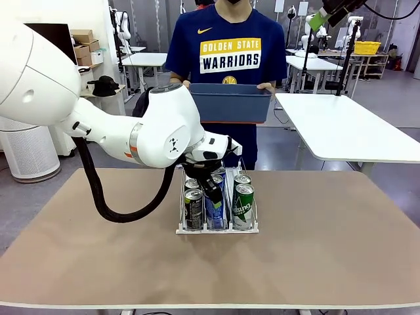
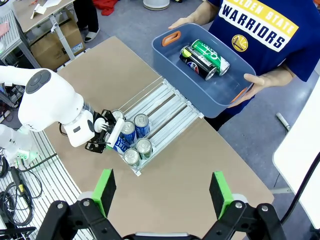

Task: Fill the beverage cans into the dispenser.
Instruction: Place the picked Ionic drink in the line of the Automatic Can Dispenser with the same cans.

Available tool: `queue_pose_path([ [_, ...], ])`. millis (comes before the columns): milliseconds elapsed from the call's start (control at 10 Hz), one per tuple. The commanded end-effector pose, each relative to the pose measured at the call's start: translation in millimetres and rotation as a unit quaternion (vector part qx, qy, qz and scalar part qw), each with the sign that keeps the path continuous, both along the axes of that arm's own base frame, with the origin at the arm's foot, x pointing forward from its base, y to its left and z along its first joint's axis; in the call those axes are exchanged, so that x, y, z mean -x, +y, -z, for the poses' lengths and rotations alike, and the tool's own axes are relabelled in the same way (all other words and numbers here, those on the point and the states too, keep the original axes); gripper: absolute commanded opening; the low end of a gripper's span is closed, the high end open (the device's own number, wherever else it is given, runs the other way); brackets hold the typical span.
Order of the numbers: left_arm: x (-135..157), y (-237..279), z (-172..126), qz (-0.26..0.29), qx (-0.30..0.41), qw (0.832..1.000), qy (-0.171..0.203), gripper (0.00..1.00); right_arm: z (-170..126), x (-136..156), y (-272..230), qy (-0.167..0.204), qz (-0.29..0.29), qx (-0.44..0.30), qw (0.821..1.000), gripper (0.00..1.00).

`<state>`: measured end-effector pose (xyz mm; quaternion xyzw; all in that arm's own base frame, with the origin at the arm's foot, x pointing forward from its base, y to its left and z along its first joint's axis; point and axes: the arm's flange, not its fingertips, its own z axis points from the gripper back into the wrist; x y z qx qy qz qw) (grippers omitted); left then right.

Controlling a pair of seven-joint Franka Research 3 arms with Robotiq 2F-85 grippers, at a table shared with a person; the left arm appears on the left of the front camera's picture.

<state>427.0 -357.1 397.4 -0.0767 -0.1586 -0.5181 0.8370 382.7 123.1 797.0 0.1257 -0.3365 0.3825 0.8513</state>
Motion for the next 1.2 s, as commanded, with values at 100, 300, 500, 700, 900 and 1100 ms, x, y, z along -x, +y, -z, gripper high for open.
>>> queue_pose_path([
  [100,3.1,4.3,0.3,-0.005,0.0,1.0,-0.01,0.58,0.6,0.0,0.7,0.004,0.0,-0.011,1.0,1.0],
  [300,0.9,3.9,-9.9,0.015,0.009,1.0,-0.005,0.77,0.6,0.0,0.7,0.004,0.0,-0.011,1.0,1.0],
  [500,7.7,5.8,-30.6,0.005,0.012,0.999,-0.034,0.96,0.6,0.0,0.7,0.004,0.0,-0.011,1.0,1.0],
  [700,18.5,9.7,-44.6,0.002,0.02,0.999,-0.051,1.0,0.6,0.0,0.7,0.004,0.0,-0.011,1.0,1.0],
  [900,33.0,8.5,-48.4,0.004,0.027,0.998,-0.058,1.0,0.6,0.0,0.7,0.004,0.0,-0.011,1.0,1.0],
  [1100,19.1,4.1,-54.8,0.006,0.018,0.998,-0.054,1.0,0.6,0.0,0.7,0.004,0.0,-0.011,1.0,1.0],
])
